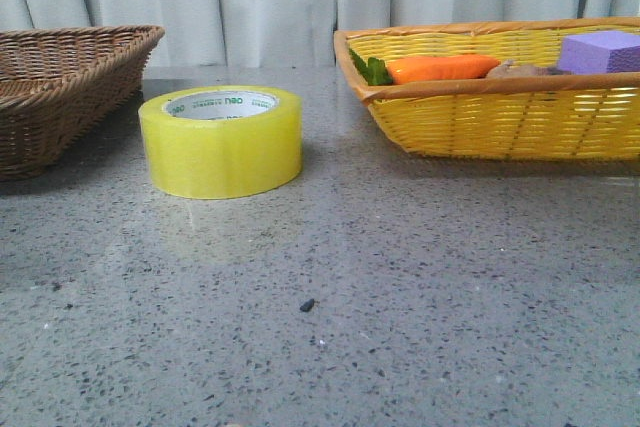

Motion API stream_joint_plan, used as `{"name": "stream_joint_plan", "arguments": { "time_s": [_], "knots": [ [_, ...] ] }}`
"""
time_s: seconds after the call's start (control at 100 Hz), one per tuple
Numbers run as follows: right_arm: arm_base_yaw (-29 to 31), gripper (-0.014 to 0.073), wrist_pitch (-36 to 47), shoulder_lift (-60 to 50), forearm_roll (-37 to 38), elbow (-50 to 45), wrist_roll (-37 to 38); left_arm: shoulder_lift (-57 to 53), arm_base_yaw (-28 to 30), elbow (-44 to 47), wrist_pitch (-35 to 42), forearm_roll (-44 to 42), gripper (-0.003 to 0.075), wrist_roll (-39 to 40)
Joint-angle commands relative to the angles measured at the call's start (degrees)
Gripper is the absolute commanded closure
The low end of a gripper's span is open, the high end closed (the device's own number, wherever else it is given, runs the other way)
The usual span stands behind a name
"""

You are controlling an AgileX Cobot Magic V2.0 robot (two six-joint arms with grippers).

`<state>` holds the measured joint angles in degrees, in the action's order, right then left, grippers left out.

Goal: Transfer tape with both arms

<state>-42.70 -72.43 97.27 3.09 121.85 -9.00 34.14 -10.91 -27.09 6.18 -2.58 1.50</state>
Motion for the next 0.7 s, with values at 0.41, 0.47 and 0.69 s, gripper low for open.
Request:
{"name": "stream_joint_plan", "arguments": {
  "time_s": [0.41, 0.47, 0.69],
  "knots": [
    [0.2, 0.0667, 6.2, -18.6, 9.4, -13.3, 4.7, 10.0, -17.3, -4.7, 1.0, 0.5, 0.0395, 0.7],
    [0.2, 0.0667, 8.2, -21.0, 10.3, -17.3, 5.9, 11.7, -18.8, -6.5, -0.3, 0.5, 0.0395, 0.7],
    [0.2, 0.0667, 16.7, -32.0, 16.4, -34.2, 15.4, 18.6, -25.1, -11.6, -3.4, 0.5, 0.0381, 0.7]
  ]
}}
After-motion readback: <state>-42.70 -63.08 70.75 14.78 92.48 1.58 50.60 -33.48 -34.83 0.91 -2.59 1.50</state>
